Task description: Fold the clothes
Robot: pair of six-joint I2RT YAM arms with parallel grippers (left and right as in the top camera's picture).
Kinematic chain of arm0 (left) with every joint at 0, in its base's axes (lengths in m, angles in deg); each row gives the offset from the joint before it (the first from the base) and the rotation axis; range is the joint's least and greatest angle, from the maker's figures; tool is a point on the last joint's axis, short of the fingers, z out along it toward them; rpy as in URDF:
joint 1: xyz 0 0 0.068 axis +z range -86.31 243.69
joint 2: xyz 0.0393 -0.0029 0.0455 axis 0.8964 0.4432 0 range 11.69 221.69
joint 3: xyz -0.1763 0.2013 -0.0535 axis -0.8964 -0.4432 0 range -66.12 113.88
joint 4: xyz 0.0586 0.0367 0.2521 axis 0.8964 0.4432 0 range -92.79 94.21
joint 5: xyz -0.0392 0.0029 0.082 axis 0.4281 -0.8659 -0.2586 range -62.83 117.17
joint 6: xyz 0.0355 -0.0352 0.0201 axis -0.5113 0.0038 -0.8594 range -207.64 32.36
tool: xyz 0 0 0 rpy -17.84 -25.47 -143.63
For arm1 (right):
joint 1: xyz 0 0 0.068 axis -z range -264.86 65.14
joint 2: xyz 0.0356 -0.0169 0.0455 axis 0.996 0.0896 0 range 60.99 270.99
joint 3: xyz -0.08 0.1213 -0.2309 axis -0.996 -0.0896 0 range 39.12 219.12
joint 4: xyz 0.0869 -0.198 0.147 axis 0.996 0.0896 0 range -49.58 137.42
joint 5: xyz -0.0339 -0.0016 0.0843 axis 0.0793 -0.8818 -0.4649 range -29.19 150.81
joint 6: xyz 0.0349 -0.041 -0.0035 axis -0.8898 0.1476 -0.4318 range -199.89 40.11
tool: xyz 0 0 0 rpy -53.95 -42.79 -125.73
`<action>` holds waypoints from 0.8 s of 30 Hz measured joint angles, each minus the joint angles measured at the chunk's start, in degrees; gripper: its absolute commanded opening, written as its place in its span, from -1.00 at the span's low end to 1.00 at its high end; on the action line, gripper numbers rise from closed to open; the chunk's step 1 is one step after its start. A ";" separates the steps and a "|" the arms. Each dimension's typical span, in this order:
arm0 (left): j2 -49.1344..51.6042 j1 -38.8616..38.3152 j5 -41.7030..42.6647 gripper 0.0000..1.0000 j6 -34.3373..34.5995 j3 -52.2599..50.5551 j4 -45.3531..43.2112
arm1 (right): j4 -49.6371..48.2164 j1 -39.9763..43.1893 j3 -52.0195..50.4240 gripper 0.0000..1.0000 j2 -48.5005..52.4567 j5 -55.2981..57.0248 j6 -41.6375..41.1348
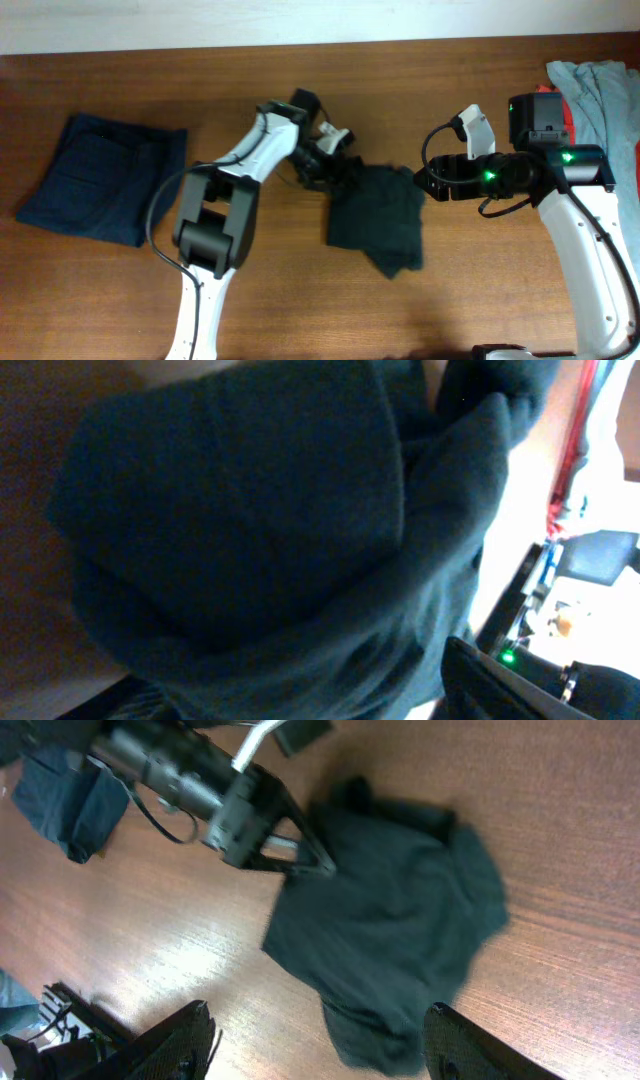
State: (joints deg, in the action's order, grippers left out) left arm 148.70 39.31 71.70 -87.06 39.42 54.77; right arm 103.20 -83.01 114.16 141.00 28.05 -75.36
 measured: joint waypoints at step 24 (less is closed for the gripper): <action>-18.18 14.27 -15.80 -0.99 0.66 -4.92 2.43 | 2.38 0.00 -0.02 0.43 0.07 0.31 0.20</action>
State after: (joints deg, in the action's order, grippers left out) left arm 130.51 53.58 55.90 -86.41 34.50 57.20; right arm 105.59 -83.01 114.14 141.06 28.36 -75.16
